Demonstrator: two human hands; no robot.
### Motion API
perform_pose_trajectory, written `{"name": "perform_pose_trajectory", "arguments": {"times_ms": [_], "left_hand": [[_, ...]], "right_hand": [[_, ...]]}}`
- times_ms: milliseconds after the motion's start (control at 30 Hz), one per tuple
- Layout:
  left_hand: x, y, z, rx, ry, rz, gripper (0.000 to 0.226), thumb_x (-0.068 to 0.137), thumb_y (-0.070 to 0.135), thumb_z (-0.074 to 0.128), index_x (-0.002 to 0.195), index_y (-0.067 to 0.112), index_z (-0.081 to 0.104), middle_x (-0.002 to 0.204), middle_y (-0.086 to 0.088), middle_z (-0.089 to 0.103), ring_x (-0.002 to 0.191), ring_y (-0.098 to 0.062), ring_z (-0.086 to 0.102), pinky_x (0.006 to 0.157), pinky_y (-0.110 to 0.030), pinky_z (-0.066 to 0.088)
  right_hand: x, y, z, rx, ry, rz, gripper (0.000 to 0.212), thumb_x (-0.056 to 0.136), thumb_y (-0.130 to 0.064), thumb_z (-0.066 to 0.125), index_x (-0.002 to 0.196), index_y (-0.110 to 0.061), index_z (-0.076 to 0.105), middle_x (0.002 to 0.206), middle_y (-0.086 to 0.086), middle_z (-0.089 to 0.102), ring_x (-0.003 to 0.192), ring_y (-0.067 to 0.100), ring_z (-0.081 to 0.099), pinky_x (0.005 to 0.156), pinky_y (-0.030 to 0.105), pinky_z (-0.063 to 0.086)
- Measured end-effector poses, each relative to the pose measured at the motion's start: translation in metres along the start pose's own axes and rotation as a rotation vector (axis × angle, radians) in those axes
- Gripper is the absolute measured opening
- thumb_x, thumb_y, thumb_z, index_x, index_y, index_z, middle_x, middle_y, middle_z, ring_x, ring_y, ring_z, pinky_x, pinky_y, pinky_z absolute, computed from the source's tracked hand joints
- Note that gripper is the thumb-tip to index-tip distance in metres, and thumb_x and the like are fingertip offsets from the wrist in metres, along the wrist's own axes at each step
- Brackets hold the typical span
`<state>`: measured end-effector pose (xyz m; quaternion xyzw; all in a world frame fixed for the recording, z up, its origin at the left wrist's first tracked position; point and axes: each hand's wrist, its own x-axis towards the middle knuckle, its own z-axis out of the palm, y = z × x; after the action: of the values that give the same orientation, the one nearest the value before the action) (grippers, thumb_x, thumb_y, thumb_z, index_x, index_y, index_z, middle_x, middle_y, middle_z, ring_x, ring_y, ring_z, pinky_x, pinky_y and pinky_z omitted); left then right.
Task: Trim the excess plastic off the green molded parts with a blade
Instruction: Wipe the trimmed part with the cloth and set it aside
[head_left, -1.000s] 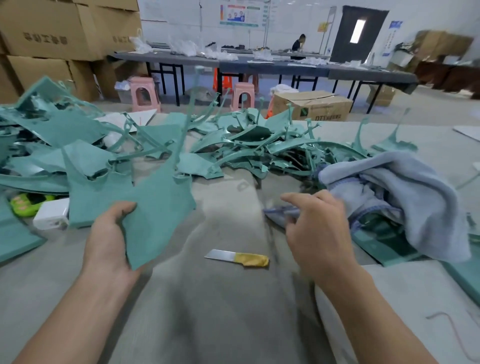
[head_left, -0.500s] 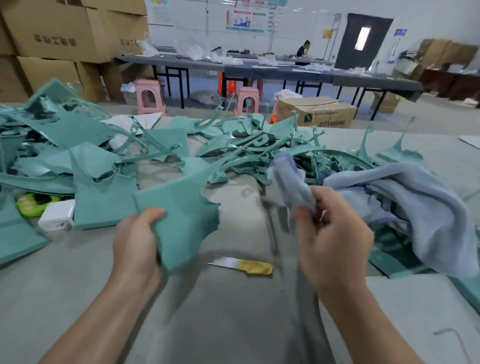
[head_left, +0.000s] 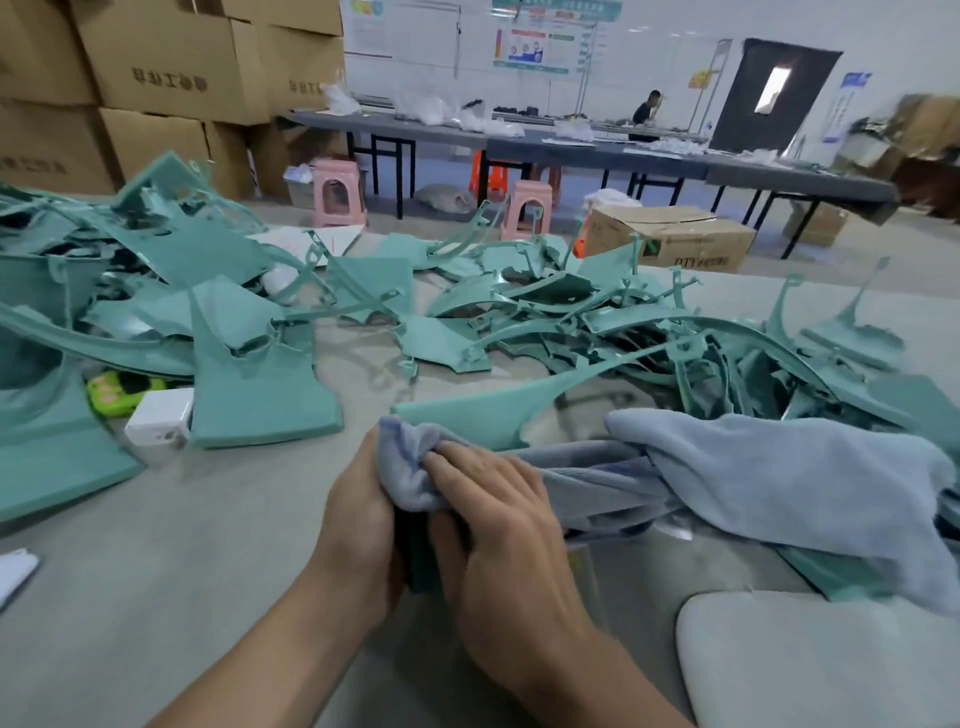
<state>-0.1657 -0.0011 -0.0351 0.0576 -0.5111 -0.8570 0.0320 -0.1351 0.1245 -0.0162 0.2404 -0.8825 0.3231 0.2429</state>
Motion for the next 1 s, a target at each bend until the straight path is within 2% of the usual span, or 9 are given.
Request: {"name": "perform_pose_trajectory", "arguments": {"times_ms": [67,133,200,367,433,500,667,867,1000], "left_hand": [[0.005,0.006,0.001,-0.042,-0.008,0.003,0.039,0.109,0.016,0.035,0.089,0.021,0.069,0.077,0.005,0.075,0.068,-0.006,0.073,0.057,-0.022,0.058],[0.004,0.015,0.008,-0.139,-0.039,-0.039,0.043,0.101,0.028,0.045,0.079,0.014,0.079,0.086,-0.006,0.077,0.08,-0.013,0.076,0.066,-0.028,0.061],[0.0,0.012,0.015,-0.145,-0.045,-0.047,0.043,0.091,0.04,0.054,0.087,0.008,0.082,0.102,-0.015,0.077,0.098,-0.024,0.075,0.08,-0.035,0.059],[-0.01,0.012,0.017,0.12,0.055,0.171,0.044,0.107,0.024,0.042,0.08,0.014,0.076,0.08,0.002,0.077,0.076,-0.015,0.073,0.062,-0.025,0.058],[-0.012,0.008,0.017,0.26,0.075,0.234,0.035,0.104,0.031,0.046,0.084,0.017,0.071,0.079,0.005,0.075,0.076,-0.014,0.068,0.068,-0.028,0.058],[-0.017,0.006,0.02,0.268,0.112,0.267,0.048,0.093,0.046,0.053,0.08,0.003,0.069,0.079,-0.003,0.071,0.075,-0.019,0.061,0.072,-0.037,0.051],[-0.029,0.012,0.024,0.589,0.158,0.52,0.047,0.092,0.052,0.047,0.06,0.024,0.029,0.056,0.013,0.026,0.053,-0.004,0.023,0.048,-0.024,0.021],[-0.034,0.014,0.027,0.674,0.087,0.544,0.047,0.087,0.06,0.044,0.056,0.028,0.029,0.051,0.011,0.02,0.048,-0.005,0.019,0.045,-0.021,0.014],[-0.038,0.016,0.023,0.702,0.005,0.582,0.048,0.091,0.059,0.044,0.058,0.026,0.031,0.052,0.012,0.023,0.049,-0.002,0.021,0.045,-0.025,0.017]], "right_hand": [[-0.001,0.004,-0.004,-0.035,-0.196,-0.028,0.055,0.103,-0.031,0.049,0.156,-0.024,0.041,0.164,-0.009,0.034,0.153,0.002,0.022,0.124,0.032,0.019],[0.001,0.009,-0.004,-0.102,-0.297,-0.027,0.066,0.101,-0.044,0.033,0.163,-0.033,0.012,0.169,-0.016,0.007,0.153,-0.006,-0.006,0.126,0.029,0.0],[0.005,0.011,-0.002,-0.151,-0.303,-0.009,0.068,0.101,-0.048,0.028,0.161,-0.038,-0.002,0.169,-0.019,-0.004,0.152,-0.006,-0.015,0.125,0.029,-0.005],[0.014,0.014,0.001,-0.12,-0.085,-0.003,0.062,0.098,-0.021,0.033,0.159,-0.03,0.033,0.166,-0.013,0.024,0.157,0.01,0.006,0.126,0.033,0.004],[0.02,0.018,-0.005,-0.117,0.042,-0.002,0.056,0.096,-0.016,0.039,0.149,-0.026,0.052,0.159,-0.007,0.042,0.156,0.018,0.022,0.126,0.036,0.012],[0.028,0.024,-0.011,-0.17,0.132,0.019,0.047,0.096,-0.014,0.046,0.137,-0.024,0.064,0.15,-0.004,0.055,0.149,0.02,0.038,0.122,0.04,0.021],[0.036,0.041,-0.027,-0.302,0.14,0.135,0.049,0.092,-0.009,0.053,0.137,-0.026,0.065,0.144,-0.005,0.061,0.145,0.018,0.044,0.122,0.042,0.018],[0.039,0.06,-0.033,-0.423,0.327,0.207,0.041,0.089,-0.003,0.067,0.124,-0.023,0.074,0.13,-0.003,0.071,0.137,0.023,0.054,0.118,0.045,0.022],[0.038,0.095,-0.054,-0.484,0.316,0.326,0.037,0.089,-0.008,0.054,0.113,-0.023,0.078,0.123,-0.001,0.074,0.133,0.025,0.057,0.115,0.038,0.017]]}}
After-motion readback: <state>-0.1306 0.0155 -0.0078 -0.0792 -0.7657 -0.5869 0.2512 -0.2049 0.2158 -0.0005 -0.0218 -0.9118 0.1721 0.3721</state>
